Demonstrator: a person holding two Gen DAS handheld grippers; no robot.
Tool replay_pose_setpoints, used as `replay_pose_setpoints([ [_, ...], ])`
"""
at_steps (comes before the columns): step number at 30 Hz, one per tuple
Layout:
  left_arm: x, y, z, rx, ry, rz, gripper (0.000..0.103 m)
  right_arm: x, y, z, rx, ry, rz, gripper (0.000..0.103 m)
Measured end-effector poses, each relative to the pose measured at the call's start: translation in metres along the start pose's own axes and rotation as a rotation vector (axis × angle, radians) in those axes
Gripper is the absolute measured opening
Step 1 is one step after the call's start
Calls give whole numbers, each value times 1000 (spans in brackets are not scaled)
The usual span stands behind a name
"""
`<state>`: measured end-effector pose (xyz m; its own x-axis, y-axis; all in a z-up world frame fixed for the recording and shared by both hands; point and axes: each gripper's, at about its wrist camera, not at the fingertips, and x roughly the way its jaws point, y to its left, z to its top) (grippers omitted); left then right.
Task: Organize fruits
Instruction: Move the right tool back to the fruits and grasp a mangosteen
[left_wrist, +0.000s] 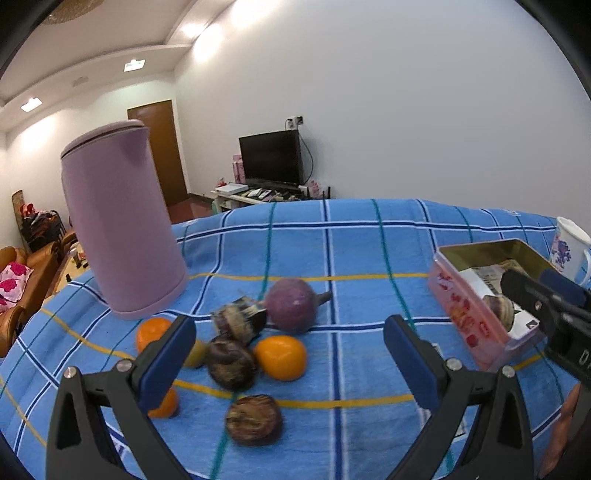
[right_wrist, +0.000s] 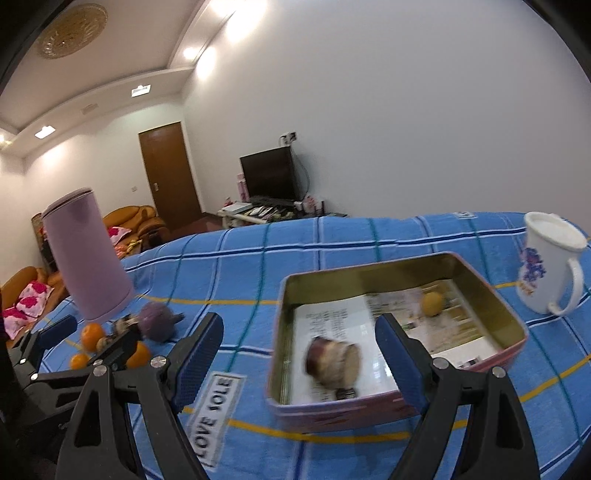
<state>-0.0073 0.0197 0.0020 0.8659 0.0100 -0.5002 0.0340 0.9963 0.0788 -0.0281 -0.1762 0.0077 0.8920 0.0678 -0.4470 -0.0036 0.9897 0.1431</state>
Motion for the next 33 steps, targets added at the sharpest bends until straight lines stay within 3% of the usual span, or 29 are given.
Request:
replay_pose_setpoints([
  [8, 5, 49, -2, -5, 48, 23, 103, 7, 26, -5, -11, 41, 39, 85],
  [19, 19, 137, -14, -42, 143, 89, 103, 30, 84, -17, -124, 180, 150, 85],
  [26, 15, 173, -27, -39, 193, 44, 103, 48, 134, -31, -199, 298, 277, 84],
  [33, 11, 173, -35, 49, 237, -17, 103, 67, 186, -49, -304, 411, 331, 69],
])
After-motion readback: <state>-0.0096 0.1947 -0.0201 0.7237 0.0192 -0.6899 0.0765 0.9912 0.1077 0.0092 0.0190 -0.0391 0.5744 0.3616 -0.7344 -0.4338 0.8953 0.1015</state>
